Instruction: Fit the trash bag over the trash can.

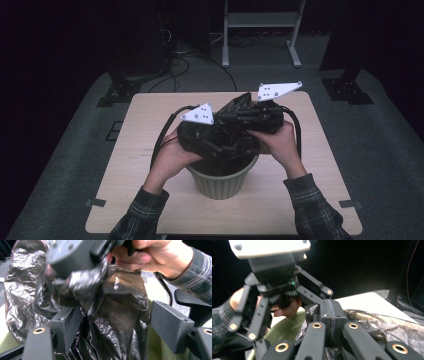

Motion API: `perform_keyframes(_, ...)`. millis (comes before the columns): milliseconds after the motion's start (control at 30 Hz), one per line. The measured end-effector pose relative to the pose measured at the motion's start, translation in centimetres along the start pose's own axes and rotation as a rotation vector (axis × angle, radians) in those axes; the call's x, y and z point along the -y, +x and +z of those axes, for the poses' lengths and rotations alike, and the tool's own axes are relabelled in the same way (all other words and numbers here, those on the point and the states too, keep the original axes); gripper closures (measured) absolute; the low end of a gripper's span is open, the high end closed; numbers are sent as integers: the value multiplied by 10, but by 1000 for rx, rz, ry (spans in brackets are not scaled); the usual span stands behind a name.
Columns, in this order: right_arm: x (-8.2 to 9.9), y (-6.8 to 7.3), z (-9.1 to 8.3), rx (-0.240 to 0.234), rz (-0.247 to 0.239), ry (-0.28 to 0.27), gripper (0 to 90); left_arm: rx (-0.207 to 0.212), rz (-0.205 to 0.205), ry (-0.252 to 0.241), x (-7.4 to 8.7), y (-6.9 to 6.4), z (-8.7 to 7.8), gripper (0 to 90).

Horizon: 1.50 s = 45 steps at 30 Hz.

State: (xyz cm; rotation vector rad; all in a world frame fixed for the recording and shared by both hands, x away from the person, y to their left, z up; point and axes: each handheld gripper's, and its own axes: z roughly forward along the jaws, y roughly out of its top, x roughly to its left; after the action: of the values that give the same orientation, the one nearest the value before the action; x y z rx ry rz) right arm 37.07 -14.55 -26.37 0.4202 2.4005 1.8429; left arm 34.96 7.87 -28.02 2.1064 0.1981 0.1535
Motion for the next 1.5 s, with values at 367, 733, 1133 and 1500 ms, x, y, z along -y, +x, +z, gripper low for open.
perform_keyframes(367,0,3,2,-12,-6,2,900,21,-57,37,3,3,-12,895)
perform_keyframes(733,22,-3,-28,49,39,-6,663,-43,-99,19,22,12,-33,895)
perform_keyframes(1133,66,-8,-88,142,141,-13,571,-68,-114,5,30,15,-43,895)
perform_keyframes(1500,70,-9,-69,99,186,27,680,-62,-109,-3,28,14,-42,895)
